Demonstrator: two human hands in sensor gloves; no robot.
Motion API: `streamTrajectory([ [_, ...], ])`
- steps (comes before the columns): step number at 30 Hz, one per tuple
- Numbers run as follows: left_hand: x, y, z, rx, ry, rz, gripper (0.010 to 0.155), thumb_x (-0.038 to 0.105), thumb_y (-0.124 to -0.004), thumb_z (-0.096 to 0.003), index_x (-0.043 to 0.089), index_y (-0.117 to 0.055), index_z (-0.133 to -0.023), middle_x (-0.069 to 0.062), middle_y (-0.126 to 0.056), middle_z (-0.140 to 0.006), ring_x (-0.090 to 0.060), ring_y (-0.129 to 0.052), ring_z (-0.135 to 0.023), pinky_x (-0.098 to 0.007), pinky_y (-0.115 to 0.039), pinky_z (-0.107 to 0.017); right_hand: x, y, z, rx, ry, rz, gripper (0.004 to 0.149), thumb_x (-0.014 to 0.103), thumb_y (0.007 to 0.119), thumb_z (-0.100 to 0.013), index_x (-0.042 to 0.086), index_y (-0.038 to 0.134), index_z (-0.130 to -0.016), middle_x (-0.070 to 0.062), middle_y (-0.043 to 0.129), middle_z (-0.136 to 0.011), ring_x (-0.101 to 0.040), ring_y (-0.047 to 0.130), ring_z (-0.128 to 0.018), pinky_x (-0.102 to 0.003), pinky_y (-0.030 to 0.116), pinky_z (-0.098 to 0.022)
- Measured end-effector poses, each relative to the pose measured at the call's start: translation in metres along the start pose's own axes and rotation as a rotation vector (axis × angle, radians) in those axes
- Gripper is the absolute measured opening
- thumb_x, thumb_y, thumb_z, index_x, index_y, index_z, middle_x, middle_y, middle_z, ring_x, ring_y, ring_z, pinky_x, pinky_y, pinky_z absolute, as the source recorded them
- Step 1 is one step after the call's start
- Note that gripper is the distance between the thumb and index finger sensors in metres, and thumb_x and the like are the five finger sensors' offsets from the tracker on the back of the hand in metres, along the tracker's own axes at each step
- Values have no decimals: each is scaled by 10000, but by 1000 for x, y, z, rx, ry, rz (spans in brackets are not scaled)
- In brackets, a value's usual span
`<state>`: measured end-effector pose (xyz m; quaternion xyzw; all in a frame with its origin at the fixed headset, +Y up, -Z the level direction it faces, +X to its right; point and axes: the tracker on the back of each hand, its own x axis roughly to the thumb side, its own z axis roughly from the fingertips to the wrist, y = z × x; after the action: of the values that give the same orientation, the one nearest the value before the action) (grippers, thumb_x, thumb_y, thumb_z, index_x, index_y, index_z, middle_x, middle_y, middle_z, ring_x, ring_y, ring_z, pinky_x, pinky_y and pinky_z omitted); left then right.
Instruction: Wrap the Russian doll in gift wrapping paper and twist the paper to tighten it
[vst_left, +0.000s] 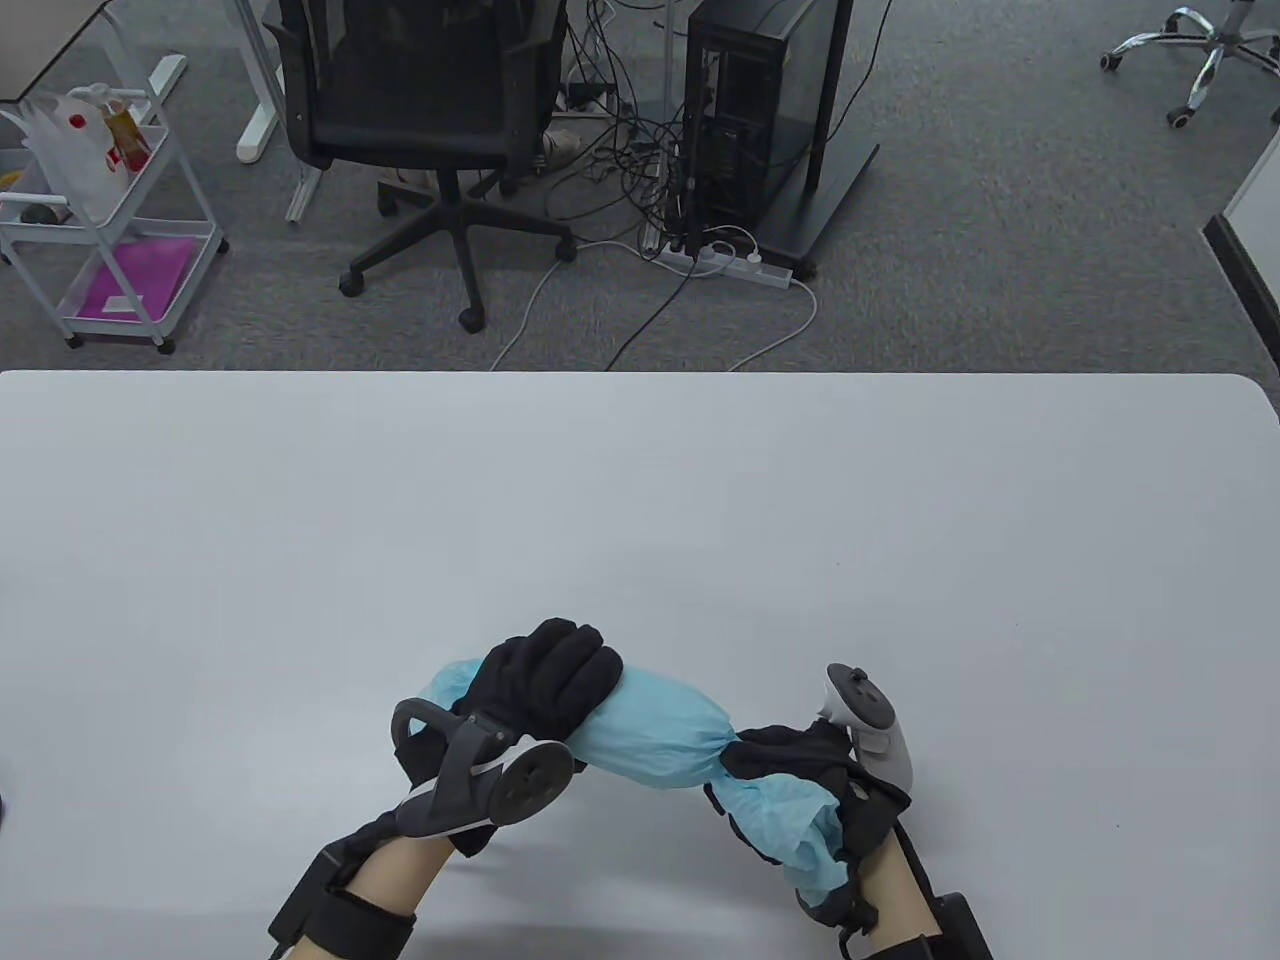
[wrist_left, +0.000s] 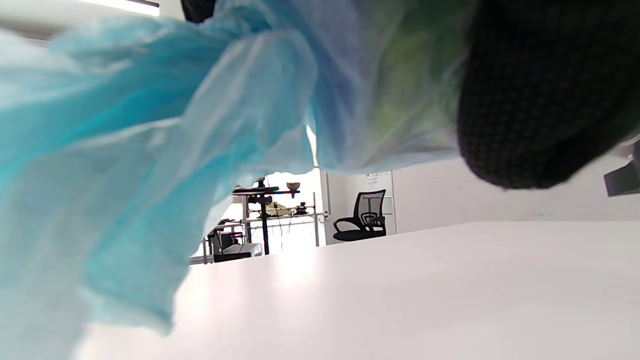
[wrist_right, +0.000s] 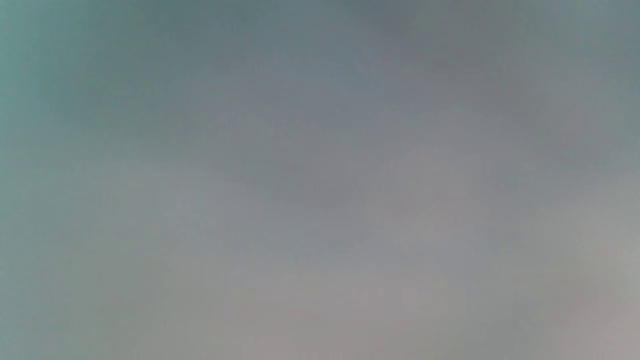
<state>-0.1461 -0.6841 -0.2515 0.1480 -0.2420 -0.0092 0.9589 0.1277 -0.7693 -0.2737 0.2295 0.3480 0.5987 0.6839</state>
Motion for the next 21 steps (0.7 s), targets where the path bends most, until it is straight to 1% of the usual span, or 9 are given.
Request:
streamTrajectory([
  [2,-3,-2,-1,-11,21,1,1111,609,-998,-197,504,-257,-1019,250,-441,-1121,-116,-660,-1123,-381,-719,-793,15,-3,9,-106,36,184,573,524,656,-575,3,737,-801,-54,1007,-574,-35,1007,-270,-397,881,-336],
  [4,-6,-4,-1,-19,42,14,1111,619,-994,-190,492,-269,-1022,242,-456,-1117,-122,-683,-1110,-375,-735,-779,27,-5,17,-193,47,334,636,573,593,-591,31,616,-923,-68,922,-787,-92,1015,-506,-457,822,-500],
  [6,-9,-7,-2,-34,62,42,1113,623,-994,-184,481,-282,-1026,233,-472,-1115,-131,-702,-1098,-375,-748,-763,40,-4,25,-271,26,419,694,600,556,-598,92,417,-1050,-116,693,-1035,-198,882,-820,-540,665,-661],
  [7,-9,-7,-2,-30,75,41,1113,627,-992,-180,478,-286,-1027,230,-480,-1113,-135,-710,-1093,-373,-753,-758,43,-4,27,-288,10,428,713,607,543,-603,114,338,-1077,-117,578,-1110,-252,777,-936,-564,582,-710],
  [9,-11,-8,-3,-38,89,33,1112,632,-989,-181,471,-289,-1030,224,-484,-1113,-139,-718,-1087,-372,-758,-752,51,-2,32,-303,-47,436,744,617,521,-609,156,204,-1100,-98,387,-1189,-291,581,-1067,-589,415,-778],
  [12,-14,-9,-3,-38,119,25,1111,638,-984,-177,463,-298,-1033,216,-494,-1111,-143,-731,-1078,-369,-767,-743,60,1,38,-333,-104,463,753,621,508,-614,209,109,-1103,-54,234,-1226,-298,373,-1150,-599,249,-806],
  [15,-19,-12,-4,-50,154,35,1110,640,-982,-177,456,-302,-1035,207,-497,-1111,-148,-736,-1073,-371,-770,-736,71,7,43,-378,-116,615,758,622,506,-611,261,47,-1095,-3,125,-1238,-267,219,-1192,-577,145,-822],
  [17,-24,-13,-5,-58,183,42,1111,641,-982,-179,453,-301,-1037,204,-497,-1112,-150,-737,-1072,-371,-772,-734,79,18,44,-419,-88,816,756,622,508,-608,300,20,-1087,45,78,-1241,-229,151,-1208,-551,86,-833],
  [21,-31,-15,-5,-68,234,66,1109,641,-982,-179,438,-313,-1040,186,-517,-1105,-166,-750,-1058,-376,-779,-719,82,43,35,-441,3,1177,759,613,540,-594,381,-11,-1060,145,16,-1235,-136,41,-1226,-502,-3,-853],
])
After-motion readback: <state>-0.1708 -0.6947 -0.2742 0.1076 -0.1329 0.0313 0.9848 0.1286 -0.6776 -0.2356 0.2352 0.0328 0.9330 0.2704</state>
